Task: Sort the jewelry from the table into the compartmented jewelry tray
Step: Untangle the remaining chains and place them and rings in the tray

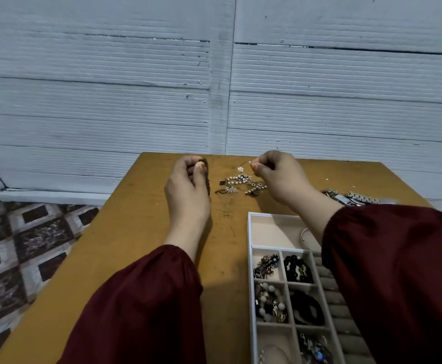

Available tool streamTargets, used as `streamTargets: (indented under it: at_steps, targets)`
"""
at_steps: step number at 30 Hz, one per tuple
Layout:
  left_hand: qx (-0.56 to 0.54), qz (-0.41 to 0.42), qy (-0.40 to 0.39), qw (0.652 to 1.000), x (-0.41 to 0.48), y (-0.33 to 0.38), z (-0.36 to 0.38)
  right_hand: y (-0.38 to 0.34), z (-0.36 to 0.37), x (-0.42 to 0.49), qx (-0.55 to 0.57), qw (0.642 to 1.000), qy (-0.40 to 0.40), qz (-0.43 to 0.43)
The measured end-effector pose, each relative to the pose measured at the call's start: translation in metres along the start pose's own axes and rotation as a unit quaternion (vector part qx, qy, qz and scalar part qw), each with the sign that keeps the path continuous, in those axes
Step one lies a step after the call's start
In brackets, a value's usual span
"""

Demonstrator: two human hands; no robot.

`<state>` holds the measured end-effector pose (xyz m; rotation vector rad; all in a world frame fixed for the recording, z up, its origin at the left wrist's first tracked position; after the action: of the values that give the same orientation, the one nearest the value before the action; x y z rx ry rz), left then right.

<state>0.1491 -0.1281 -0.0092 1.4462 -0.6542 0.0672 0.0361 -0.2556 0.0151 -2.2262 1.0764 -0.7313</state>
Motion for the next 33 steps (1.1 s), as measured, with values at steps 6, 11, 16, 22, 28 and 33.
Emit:
streamTargets:
  at_steps: [6, 11, 16, 22, 28, 33]
  targets:
    - [-0.008, 0.01, -0.03, 0.999, -0.029, 0.033, -0.018, -0.011, -0.026, -0.043, 0.052, 0.998, 0.025, -0.018]
    - [-0.027, 0.018, -0.053, 0.998, -0.062, 0.06, -0.036, -0.016, -0.046, -0.082, 0.069, 0.997, 0.041, -0.022]
    - [-0.038, 0.005, -0.061, 0.997, -0.1, 0.08, -0.052, -0.011, -0.058, -0.13, 0.076, 0.996, 0.049, -0.001]
    - [-0.043, -0.008, -0.031, 0.999, -0.142, 0.094, -0.072, -0.009, -0.077, -0.187, 0.164, 0.984, 0.064, 0.026]
    - [-0.048, -0.019, -0.001, 0.999, -0.171, 0.098, -0.074, -0.004, -0.072, -0.222, 0.122, 0.992, 0.029, 0.007]
    - [-0.053, -0.016, -0.009, 0.998, -0.176, 0.102, -0.076, -0.003, -0.065, -0.235, 0.027, 1.0, 0.005, -0.011]
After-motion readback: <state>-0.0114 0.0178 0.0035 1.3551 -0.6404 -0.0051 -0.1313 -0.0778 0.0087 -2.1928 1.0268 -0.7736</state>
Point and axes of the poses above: each hand's wrist, its own x-axis towards the middle knuckle, its own z-axis out of the palm, y = z × x, the point moved 1 cm from there along x, towards the middle knuckle, and after that the axes turned 7 degrees about -x, right-handed, at the moved point
